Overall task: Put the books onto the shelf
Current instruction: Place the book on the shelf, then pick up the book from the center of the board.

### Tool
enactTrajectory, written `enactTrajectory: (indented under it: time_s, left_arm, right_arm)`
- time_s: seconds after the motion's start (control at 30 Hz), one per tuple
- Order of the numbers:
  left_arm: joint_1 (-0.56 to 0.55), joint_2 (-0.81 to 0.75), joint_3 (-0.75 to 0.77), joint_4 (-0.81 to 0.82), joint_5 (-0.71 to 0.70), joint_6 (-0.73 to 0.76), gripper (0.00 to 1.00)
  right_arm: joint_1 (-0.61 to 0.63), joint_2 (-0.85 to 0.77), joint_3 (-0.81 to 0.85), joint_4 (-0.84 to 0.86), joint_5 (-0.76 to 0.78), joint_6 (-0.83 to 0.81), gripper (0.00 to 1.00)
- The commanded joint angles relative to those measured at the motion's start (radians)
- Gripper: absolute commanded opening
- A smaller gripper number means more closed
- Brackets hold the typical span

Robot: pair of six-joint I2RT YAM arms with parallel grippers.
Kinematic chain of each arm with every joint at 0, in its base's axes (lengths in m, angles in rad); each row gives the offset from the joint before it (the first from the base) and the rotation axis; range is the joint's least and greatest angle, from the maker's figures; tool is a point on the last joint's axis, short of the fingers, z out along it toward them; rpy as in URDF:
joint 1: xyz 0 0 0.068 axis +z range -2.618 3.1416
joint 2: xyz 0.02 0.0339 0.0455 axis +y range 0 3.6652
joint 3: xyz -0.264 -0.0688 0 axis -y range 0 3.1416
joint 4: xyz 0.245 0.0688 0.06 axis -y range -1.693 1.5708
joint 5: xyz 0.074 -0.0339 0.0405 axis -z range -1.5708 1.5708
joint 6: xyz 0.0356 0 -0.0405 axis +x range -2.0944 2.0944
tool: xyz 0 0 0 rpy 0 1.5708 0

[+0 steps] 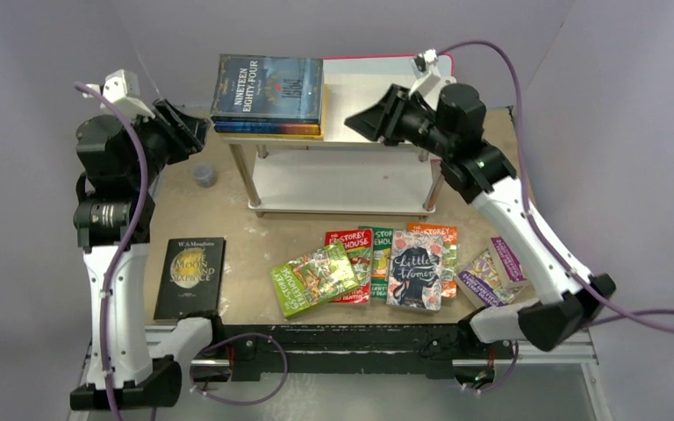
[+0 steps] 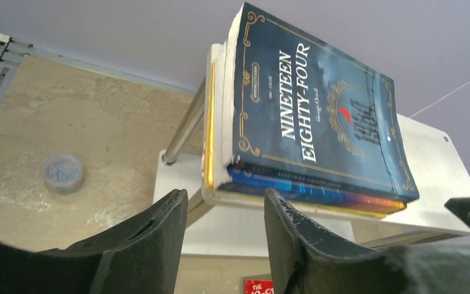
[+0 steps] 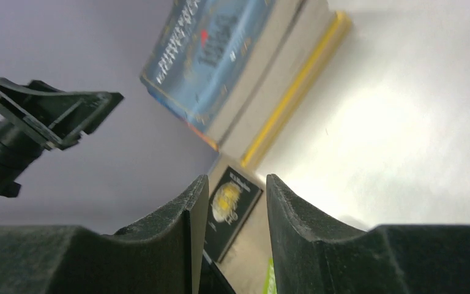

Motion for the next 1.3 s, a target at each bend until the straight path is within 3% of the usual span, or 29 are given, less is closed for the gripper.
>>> enactTrajectory:
  time_s: [0.0,0.13,0.37,0.5,0.7,0.87,1.03,1.27]
  left_arm:
    - [-0.002,-0.127,-0.094,-0.008,-0.019,-0.014,0.51]
    - [-0.001,-0.241,-0.247,-0.020,-0.011,-0.039,0.55]
    - [-0.002,-0.419,-0.510,-0.056,-0.076,-0.070,0.60]
    - [-0.002,-0.439,-0.644,-0.015,-0.070,-0.185,0.60]
    - [-0.002,-0.443,-0.842,0.052,0.000,-0.305,0.60]
    - [-0.006,-0.357,-0.920,0.088,0.025,-0.299,0.59]
    - [-0.051,-0.274,-0.941,0.106,-0.057,-0.335,0.58]
    - [-0.280,-0.185,-1.046,0.217,-0.250,-0.489,0.59]
  right_arm:
    - [0.005,-0.184,-0.197,-0.054,0.071,-0.110,0.44]
    - [0.005,-0.335,-0.372,-0.151,0.045,-0.151,0.49]
    - [0.006,-0.529,-0.676,-0.125,0.000,-0.098,0.56]
    - [0.006,-0.497,-0.774,-0.134,0.030,-0.130,0.58]
    - [0.013,-0.417,-0.978,0.043,-0.002,-0.063,0.67]
    - [0.072,-0.306,-1.022,0.114,0.028,-0.072,0.77]
    - [0.186,-0.196,-0.986,0.135,0.112,-0.052,0.78]
    - [0.250,-0.145,-0.913,-0.041,0.474,0.081,0.75]
